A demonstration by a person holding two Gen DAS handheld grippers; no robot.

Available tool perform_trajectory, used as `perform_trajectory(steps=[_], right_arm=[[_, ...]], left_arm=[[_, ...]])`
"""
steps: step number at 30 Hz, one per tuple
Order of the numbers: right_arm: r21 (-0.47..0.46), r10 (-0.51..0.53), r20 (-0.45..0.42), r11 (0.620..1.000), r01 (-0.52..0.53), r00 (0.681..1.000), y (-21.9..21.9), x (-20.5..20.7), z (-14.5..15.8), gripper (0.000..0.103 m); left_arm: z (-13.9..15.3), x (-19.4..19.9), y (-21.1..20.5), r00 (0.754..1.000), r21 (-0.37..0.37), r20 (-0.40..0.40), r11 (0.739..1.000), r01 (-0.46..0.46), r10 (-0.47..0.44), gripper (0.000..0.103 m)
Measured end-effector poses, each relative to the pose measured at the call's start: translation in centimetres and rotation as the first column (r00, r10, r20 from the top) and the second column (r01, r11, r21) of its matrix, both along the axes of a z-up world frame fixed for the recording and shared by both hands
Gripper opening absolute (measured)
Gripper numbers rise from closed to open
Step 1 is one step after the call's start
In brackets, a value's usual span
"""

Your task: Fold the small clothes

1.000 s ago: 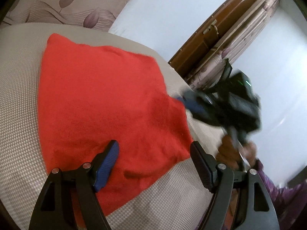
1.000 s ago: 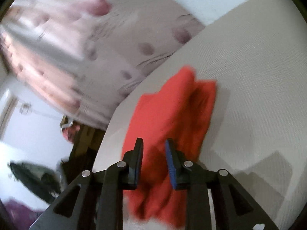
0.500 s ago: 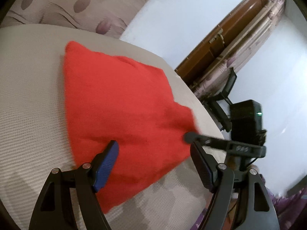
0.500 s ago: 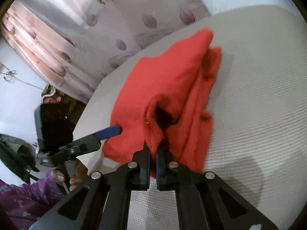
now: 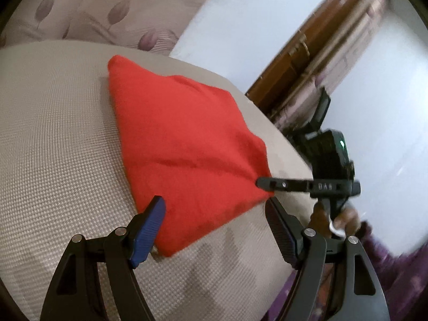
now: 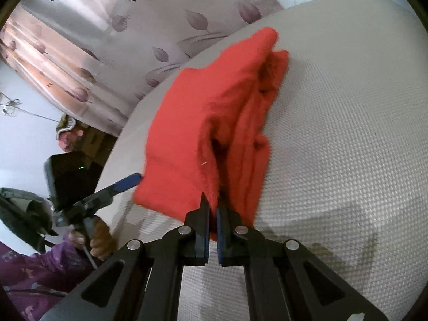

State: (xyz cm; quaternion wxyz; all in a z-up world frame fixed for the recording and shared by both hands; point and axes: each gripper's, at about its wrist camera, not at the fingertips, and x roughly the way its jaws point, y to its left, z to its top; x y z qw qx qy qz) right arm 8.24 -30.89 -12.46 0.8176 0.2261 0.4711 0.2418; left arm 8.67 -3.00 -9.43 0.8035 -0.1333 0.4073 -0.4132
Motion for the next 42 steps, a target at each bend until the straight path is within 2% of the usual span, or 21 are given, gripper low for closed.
perform_trajectory(steps=[5,9,11,14,17,21,23,26,27,29,33,34,35,37,40,42], right_arm=[[0.075,-0.019,-0.014,0.997,0.020,1.000,-0.9,0.1,-0.9,0.002],[0.137,-0.032,-0.023,0.990,0.035,0.999,-1.9,-0.3,-1.3,0.002],[0.150,-0.038,-0.016,0.988,0.040,0.999,-2.4,-0.7,-1.0,0.008],[0.097,-0.076,0.030,0.993,0.073,0.997,-3.2,-0.9,1.0,0.013],[0.063,-0.080,0.129,0.995,0.072,0.988,-3.5,0.0,4.8,0.013],[-0.004,0.019,0.243,1.000,-0.019,0.970,-0.5,3.0,9.0,0.013],[-0.091,0.090,0.253,0.994,-0.069,0.963,1.9,4.6,9.0,0.013],[-0.243,0.138,0.199,0.966,-0.088,0.970,3.7,6.8,6.1,0.013],[-0.243,0.138,0.199,0.966,-0.088,0.970,3.7,6.8,6.1,0.012],[-0.354,0.130,0.176,0.933,-0.060,0.976,3.6,7.6,3.9,0.000],[-0.275,0.098,0.161,0.960,-0.050,0.982,2.4,8.7,3.5,0.000],[-0.270,0.105,0.168,0.961,-0.057,0.980,2.5,8.8,4.0,0.001],[-0.247,0.113,0.175,0.967,-0.067,0.978,2.5,8.8,4.7,0.007],[-0.215,0.117,0.208,0.974,-0.071,0.971,2.8,9.1,6.4,0.010],[-0.260,0.113,0.259,0.965,-0.044,0.959,3.7,10.3,8.8,0.010],[-0.299,0.110,0.263,0.954,-0.027,0.959,4.2,11.9,9.3,0.011]], left_arm=[[0.8,0.1,-2.2,0.999,-0.041,0.026,0.998,0.045,-0.044,0.077],[-0.1,1.0,-5.2,0.995,-0.026,0.012,0.995,0.100,-0.100,0.077],[-0.9,1.0,-6.3,0.994,0.014,-0.001,0.994,0.113,-0.113,0.077],[-0.9,0.5,-6.6,0.991,0.015,0.010,0.991,0.133,-0.133,0.077],[-1.0,0.4,-6.6,0.991,0.018,0.008,0.990,0.137,-0.137,0.077],[-1.1,0.3,-6.8,0.990,0.025,0.018,0.990,0.136,-0.137,0.077],[-1.1,0.1,-6.9,0.990,0.032,0.025,0.990,0.139,-0.140,0.077],[-1.2,-0.2,-6.9,0.988,0.042,0.040,0.989,0.145,-0.147,0.077],[-1.3,-0.3,-6.8,0.988,0.039,0.041,0.989,0.145,-0.147,0.077],[-1.4,-0.3,-6.8,0.988,0.037,0.044,0.988,0.149,-0.151,0.077],[-1.4,-0.6,-6.6,0.987,0.031,0.046,0.988,0.150,-0.151,0.077],[-1.4,-0.7,-6.5,0.988,0.026,0.044,0.988,0.150,-0.151,0.078],[-1.5,-0.9,-6.2,0.988,0.020,0.042,0.989,0.149,-0.150,0.078],[-1.5,-0.9,-6.0,0.988,0.011,0.040,0.989,0.148,-0.148,0.078],[-1.5,-1.0,-6.0,0.988,0.012,0.042,0.989,0.148,-0.149,0.078],[-1.5,-1.0,-6.0,0.988,0.008,0.042,0.989,0.149,-0.149,0.078]])
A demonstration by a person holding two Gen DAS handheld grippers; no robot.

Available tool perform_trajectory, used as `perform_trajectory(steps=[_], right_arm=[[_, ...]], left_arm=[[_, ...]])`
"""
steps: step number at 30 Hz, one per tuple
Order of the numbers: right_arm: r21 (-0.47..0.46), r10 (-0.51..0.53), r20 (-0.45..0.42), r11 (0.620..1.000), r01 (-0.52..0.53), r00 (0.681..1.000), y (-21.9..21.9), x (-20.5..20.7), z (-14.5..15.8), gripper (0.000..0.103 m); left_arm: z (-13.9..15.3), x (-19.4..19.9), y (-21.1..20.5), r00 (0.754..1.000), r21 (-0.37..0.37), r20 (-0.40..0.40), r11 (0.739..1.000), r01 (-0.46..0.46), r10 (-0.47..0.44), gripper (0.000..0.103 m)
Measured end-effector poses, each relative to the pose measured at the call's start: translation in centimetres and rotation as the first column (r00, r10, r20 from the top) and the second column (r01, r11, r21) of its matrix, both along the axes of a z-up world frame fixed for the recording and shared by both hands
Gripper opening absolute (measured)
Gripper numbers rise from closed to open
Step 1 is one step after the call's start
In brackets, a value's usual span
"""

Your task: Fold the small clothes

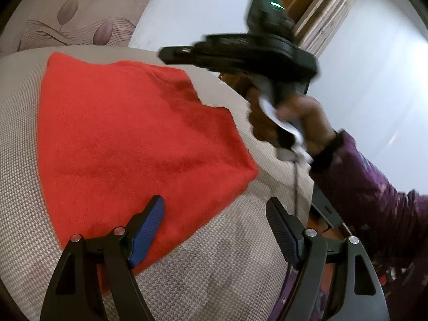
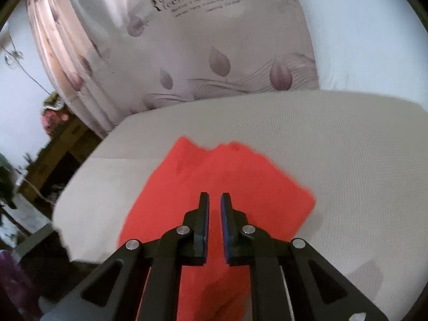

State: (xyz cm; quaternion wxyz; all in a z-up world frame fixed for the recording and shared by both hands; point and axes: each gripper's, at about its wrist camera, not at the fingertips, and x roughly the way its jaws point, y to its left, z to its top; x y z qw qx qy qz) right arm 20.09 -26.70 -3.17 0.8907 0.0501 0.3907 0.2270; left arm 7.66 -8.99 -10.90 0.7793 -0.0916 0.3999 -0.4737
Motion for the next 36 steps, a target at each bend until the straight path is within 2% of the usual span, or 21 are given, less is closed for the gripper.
perform_trajectory(steps=[4,6,7,9,11,14,16,18,19,23,25,27,28,31,36], right_arm=[[-0.028,0.006,-0.067,1.000,-0.008,0.998,1.5,4.3,-1.2,0.011],[-0.106,-0.022,-0.138,0.994,0.007,0.990,2.1,6.4,-3.0,0.009],[-0.079,-0.042,-0.180,0.996,0.028,0.983,1.7,7.2,-4.0,0.008],[-0.011,-0.049,-0.208,0.999,0.047,0.977,1.0,7.7,-3.8,0.008],[0.012,-0.040,-0.189,0.999,0.043,0.981,0.8,7.5,-2.9,0.011],[-0.039,-0.019,-0.121,0.999,0.015,0.992,1.5,7.8,-1.0,0.015],[-0.039,0.033,-0.120,0.998,-0.038,0.992,2.4,8.8,-0.7,0.019],[-0.082,0.080,-0.127,0.992,-0.091,0.989,3.9,9.8,-0.9,0.027],[-0.135,0.093,-0.123,0.985,-0.109,0.988,4.9,10.4,-1.3,0.030],[-0.233,0.113,-0.143,0.962,-0.145,0.983,6.6,12.0,-3.0,0.035],[-0.228,0.135,-0.183,0.958,-0.176,0.974,6.8,12.3,-4.1,0.035],[-0.240,0.160,-0.185,0.949,-0.203,0.970,7.2,11.9,-4.8,0.023],[-0.261,0.163,-0.179,0.943,-0.206,0.970,7.4,11.6,-5.1,0.009],[-0.264,0.137,-0.158,0.949,-0.175,0.978,7.0,11.5,-5.1,0.003],[-0.325,0.036,-0.073,0.944,-0.058,0.997,6.0,11.4,-4.5,0.000]], left_arm=[[-0.1,0.1,0.1,1.000,-0.008,-0.001,1.000,-0.002,0.002,0.078],[-0.1,0.3,0.1,1.000,-0.012,-0.005,1.000,-0.002,0.002,0.078],[-0.2,0.3,0.2,1.000,-0.016,-0.007,1.000,-0.001,0.001,0.078],[-0.2,0.5,0.2,1.000,-0.023,-0.011,1.000,0.000,-0.001,0.079],[-0.1,0.6,0.3,1.000,-0.027,-0.014,1.000,0.003,-0.004,0.079],[-0.1,0.7,0.4,1.000,-0.033,-0.016,0.999,0.007,-0.007,0.080],[-0.1,0.7,0.5,1.000,-0.037,-0.018,0.999,0.009,-0.009,0.081],[-0.2,0.8,0.6,1.000,-0.041,-0.022,0.999,0.010,-0.010,0.081],[-0.2,0.9,0.6,1.000,-0.042,-0.023,0.999,0.010,-0.011,0.081],[-0.3,1.1,0.7,1.000,-0.047,-0.026,0.999,0.014,-0.015,0.081],[-0.3,1.2,0.8,0.999,-0.048,-0.025,0.999,0.019,-0.020,0.082],[-0.3,1.3,0.9,0.999,-0.052,-0.025,0.998,0.022,-0.024,0.083],[-0.3,1.4,0.9,0.999,-0.053,-0.026,0.998,0.024,-0.025,0.083],[-0.3,1.4,1.0,0.999,-0.056,-0.025,0.998,0.025,-0.027,0.084],[-0.5,1.4,0.8,0.999,-0.058,-0.026,0.998,0.024,-0.026,0.084]])
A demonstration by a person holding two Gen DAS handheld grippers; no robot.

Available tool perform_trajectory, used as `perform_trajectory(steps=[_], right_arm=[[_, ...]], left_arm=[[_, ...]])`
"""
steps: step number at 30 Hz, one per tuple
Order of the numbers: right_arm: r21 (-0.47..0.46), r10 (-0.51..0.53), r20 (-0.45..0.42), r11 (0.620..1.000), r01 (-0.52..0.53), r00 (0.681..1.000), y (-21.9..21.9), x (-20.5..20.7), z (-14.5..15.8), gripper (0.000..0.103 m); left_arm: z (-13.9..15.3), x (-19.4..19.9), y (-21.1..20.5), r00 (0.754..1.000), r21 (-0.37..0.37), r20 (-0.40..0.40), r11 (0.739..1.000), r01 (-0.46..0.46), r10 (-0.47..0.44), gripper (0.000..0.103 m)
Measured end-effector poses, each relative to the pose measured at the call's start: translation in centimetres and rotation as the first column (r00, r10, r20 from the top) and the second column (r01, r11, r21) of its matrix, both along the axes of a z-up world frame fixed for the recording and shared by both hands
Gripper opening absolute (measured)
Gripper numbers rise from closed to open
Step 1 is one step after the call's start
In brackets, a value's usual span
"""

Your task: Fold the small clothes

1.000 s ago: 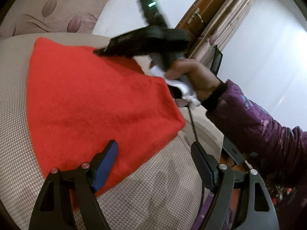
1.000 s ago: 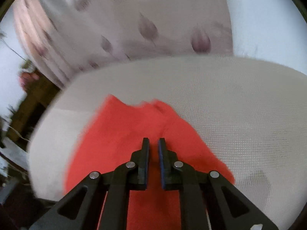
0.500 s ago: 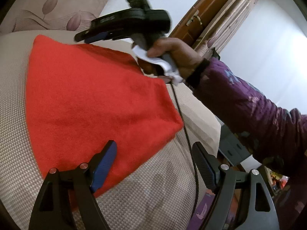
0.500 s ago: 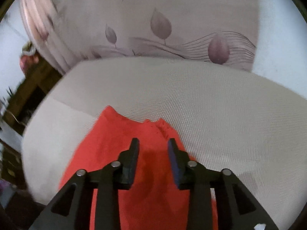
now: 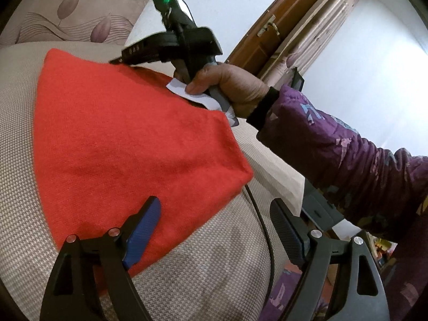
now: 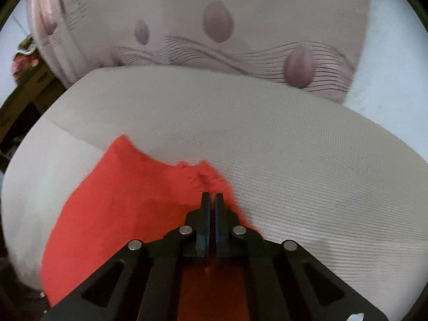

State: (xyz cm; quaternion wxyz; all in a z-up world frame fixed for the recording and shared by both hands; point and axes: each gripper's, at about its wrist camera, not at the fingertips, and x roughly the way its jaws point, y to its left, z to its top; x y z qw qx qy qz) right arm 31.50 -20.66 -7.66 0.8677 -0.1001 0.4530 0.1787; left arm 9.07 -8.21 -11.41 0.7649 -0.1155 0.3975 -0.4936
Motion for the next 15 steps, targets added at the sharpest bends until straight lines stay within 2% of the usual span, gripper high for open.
perform_trajectory(steps=[2,4,5,7,10,13,15], right_arm=[[0.027,-0.025,-0.031,0.999,0.026,0.999,-1.0,0.3,-0.6,0.000],[0.124,-0.005,-0.037,0.992,0.009,0.999,-1.8,0.1,-0.2,0.000],[0.173,-0.018,-0.035,0.985,0.023,0.999,-2.3,0.1,0.3,0.007],[0.260,0.003,-0.066,0.965,0.015,0.998,-2.9,0.7,1.1,0.008],[0.233,0.067,-0.091,0.972,-0.044,0.994,-1.8,1.3,1.3,0.008],[0.155,0.113,-0.134,0.984,-0.092,0.984,0.0,1.9,-0.1,0.019],[0.135,0.120,-0.148,0.986,-0.100,0.982,0.6,2.1,-0.9,0.020]], left_arm=[[0.0,0.0,0.0,1.000,-0.003,0.000,1.000,0.001,-0.001,0.084],[0.0,0.0,0.0,1.000,-0.005,-0.001,1.000,-0.001,0.001,0.084],[0.1,0.0,0.0,1.000,-0.005,-0.001,1.000,-0.001,0.001,0.084],[0.1,0.0,0.0,1.000,-0.003,0.001,1.000,0.000,0.000,0.084],[0.1,-0.1,0.0,1.000,-0.003,0.003,1.000,0.000,0.000,0.085],[0.1,-0.1,0.0,1.000,-0.003,0.004,1.000,0.000,0.000,0.085],[0.0,-0.1,0.0,1.000,-0.004,0.004,1.000,0.000,0.000,0.085]])
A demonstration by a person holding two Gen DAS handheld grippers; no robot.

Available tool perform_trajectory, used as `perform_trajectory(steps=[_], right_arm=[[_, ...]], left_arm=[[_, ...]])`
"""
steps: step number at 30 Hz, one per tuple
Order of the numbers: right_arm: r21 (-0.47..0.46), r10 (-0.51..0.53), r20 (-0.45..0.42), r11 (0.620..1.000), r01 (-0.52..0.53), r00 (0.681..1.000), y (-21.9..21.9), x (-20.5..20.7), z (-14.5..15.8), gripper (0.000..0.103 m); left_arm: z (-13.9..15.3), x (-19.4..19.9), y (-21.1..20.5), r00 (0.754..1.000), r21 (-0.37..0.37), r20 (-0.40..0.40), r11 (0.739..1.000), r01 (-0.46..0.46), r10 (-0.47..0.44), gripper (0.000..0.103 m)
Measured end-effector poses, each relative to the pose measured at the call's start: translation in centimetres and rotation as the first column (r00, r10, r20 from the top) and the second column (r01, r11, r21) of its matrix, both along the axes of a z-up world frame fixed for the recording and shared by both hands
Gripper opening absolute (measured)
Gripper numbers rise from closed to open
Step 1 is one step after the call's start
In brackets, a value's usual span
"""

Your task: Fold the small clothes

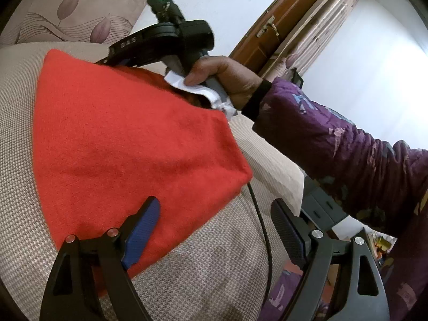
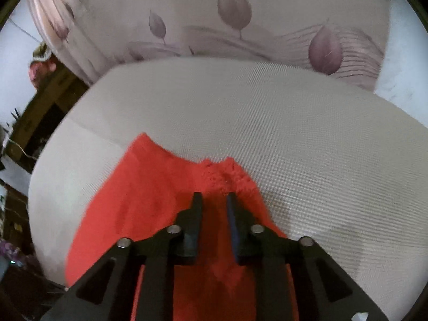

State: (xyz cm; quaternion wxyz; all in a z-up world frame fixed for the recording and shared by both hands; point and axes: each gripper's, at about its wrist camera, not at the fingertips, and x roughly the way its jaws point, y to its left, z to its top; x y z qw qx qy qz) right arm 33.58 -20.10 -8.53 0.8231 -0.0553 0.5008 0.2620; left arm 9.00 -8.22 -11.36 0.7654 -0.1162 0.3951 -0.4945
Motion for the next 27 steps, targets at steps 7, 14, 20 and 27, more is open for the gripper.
perform_trajectory(steps=[7,14,20,27], right_arm=[[-0.112,0.033,0.090,0.993,-0.023,0.995,1.4,-1.2,-0.3,0.000],[-0.076,-0.054,0.140,0.995,0.065,0.989,-0.8,-1.1,0.6,0.000],[0.049,-0.028,0.069,0.999,0.024,0.997,-1.1,-0.2,1.4,0.022],[0.008,0.038,0.032,0.999,-0.038,0.999,0.6,-0.3,-0.2,0.032]], left_arm=[[-0.1,-0.1,-0.1,1.000,-0.007,0.000,1.000,0.004,-0.004,0.086],[-0.1,-0.1,-0.2,1.000,-0.011,0.000,1.000,0.006,-0.006,0.087],[-0.2,0.1,0.0,1.000,-0.013,0.002,1.000,0.009,-0.009,0.088],[-0.2,0.0,0.0,1.000,-0.019,0.003,1.000,0.012,-0.012,0.089]])
